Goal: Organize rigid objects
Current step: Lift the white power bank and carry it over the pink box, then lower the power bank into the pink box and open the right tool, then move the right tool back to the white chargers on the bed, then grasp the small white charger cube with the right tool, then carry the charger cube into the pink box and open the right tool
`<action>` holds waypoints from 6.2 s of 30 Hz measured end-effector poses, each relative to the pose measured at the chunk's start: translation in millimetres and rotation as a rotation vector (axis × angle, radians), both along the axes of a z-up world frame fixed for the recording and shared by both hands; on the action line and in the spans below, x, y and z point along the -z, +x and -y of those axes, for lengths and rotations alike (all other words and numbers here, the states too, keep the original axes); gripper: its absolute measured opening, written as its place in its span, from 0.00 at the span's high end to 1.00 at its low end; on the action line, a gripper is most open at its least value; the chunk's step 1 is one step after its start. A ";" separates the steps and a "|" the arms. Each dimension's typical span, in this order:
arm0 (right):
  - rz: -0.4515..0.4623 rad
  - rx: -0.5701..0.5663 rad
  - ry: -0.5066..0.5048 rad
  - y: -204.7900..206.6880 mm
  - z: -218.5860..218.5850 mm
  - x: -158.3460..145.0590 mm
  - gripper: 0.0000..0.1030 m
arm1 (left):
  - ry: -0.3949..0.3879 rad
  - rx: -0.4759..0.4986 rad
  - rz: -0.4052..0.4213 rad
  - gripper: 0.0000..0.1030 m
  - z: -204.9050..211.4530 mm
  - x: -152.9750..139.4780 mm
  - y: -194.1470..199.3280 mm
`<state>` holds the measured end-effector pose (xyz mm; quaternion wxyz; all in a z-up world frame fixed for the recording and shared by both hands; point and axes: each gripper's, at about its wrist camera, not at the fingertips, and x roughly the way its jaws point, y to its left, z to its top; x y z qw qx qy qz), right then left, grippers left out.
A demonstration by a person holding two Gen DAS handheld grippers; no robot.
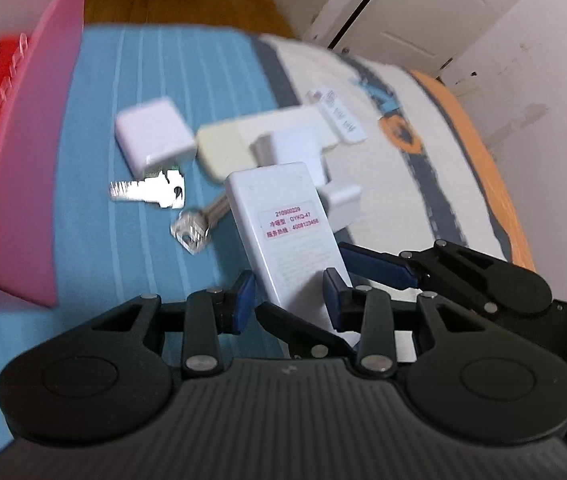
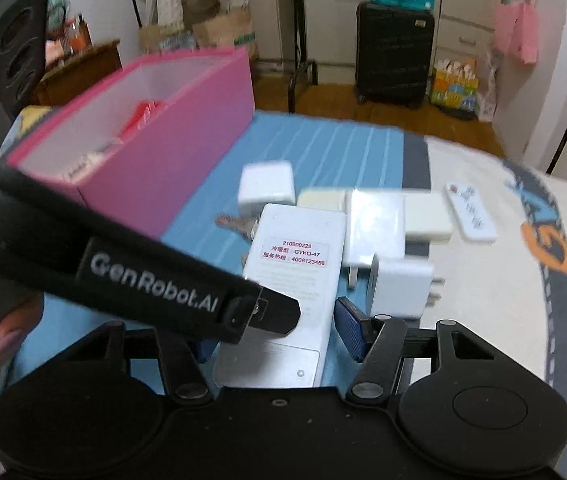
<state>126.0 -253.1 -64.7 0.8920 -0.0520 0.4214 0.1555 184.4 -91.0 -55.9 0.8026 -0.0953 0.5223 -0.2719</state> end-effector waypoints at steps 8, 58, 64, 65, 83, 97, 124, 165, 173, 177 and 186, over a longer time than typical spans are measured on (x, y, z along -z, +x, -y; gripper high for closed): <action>0.127 -0.031 0.006 -4.7 -26.3 -54.6 0.38 | -0.057 -0.072 0.101 0.66 -34.6 -63.0 -8.5; 0.104 -0.202 0.223 24.5 -87.9 -87.5 0.38 | 0.053 -0.186 0.146 0.48 -153.9 -74.4 36.9; 0.137 -0.172 0.073 -5.5 -40.9 -88.7 0.38 | 0.053 -0.081 0.210 0.46 -111.3 -98.8 10.2; 0.123 -0.169 0.061 -8.3 -33.9 -86.1 0.38 | 0.054 -0.066 0.215 0.46 -104.2 -99.2 6.9; -0.121 0.058 0.214 -17.0 52.8 -9.2 0.38 | 0.063 0.152 0.169 0.50 13.2 -30.4 -4.9; -0.134 0.086 0.224 17.4 62.5 40.0 0.65 | 0.039 0.238 0.205 0.64 74.4 22.7 48.8; -0.080 0.236 0.227 12.8 84.6 39.7 0.39 | -0.231 0.132 -0.163 0.63 67.2 54.5 65.9; 0.272 -0.187 -0.065 15.0 -66.8 -91.5 0.47 | -0.070 -0.096 0.191 0.65 -67.1 -115.7 12.0; 0.133 -0.415 -0.089 93.6 -123.5 -115.8 0.47 | -0.147 -0.272 0.208 0.66 -144.9 -112.1 38.6; 0.107 -0.492 -0.047 127.5 -155.9 -96.7 0.47 | -0.147 -0.380 0.226 0.66 -174.1 -89.6 51.9; 0.069 -0.636 -0.160 153.0 -196.0 -54.5 0.47 | -0.169 -0.414 0.157 0.66 -202.5 -32.5 87.3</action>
